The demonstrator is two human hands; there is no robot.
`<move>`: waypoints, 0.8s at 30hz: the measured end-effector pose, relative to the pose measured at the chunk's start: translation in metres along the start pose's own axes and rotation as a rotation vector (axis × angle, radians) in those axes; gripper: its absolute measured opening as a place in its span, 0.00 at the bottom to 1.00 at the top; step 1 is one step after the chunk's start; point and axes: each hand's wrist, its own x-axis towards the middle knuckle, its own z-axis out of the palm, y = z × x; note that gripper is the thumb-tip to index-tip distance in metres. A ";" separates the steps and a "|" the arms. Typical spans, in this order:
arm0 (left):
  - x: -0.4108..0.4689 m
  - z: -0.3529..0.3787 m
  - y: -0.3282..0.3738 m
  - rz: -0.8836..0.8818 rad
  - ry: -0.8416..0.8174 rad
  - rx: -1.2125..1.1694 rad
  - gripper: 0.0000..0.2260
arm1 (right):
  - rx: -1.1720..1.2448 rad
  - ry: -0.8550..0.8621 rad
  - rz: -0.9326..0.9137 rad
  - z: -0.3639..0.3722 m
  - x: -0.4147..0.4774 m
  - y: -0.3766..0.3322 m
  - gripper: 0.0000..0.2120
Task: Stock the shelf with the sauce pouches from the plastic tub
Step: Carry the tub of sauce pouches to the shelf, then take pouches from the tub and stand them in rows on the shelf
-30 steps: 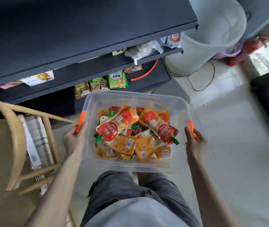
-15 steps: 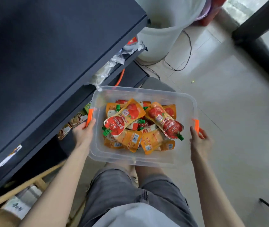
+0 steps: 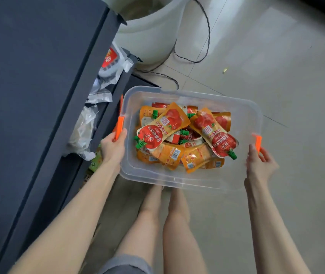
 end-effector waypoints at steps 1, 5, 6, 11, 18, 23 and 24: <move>0.009 0.010 0.001 0.016 0.007 0.022 0.10 | 0.016 0.012 -0.003 0.007 0.007 0.004 0.16; 0.042 0.041 0.006 0.067 0.012 0.075 0.11 | 0.075 0.062 0.022 0.031 0.031 0.019 0.17; 0.050 0.046 0.008 0.083 0.018 0.087 0.11 | 0.086 0.063 0.025 0.036 0.035 0.023 0.18; 0.080 0.063 0.013 0.159 0.055 0.102 0.11 | 0.129 0.082 0.024 0.059 0.044 0.035 0.13; 0.095 0.072 0.009 0.284 0.089 0.280 0.11 | 0.057 0.067 -0.023 0.073 0.048 0.046 0.09; 0.089 0.071 0.004 0.283 -0.006 0.413 0.25 | -0.104 0.022 -0.081 0.077 0.038 0.048 0.16; 0.084 0.072 0.003 0.273 -0.016 0.424 0.28 | -0.140 0.002 -0.094 0.078 0.035 0.049 0.21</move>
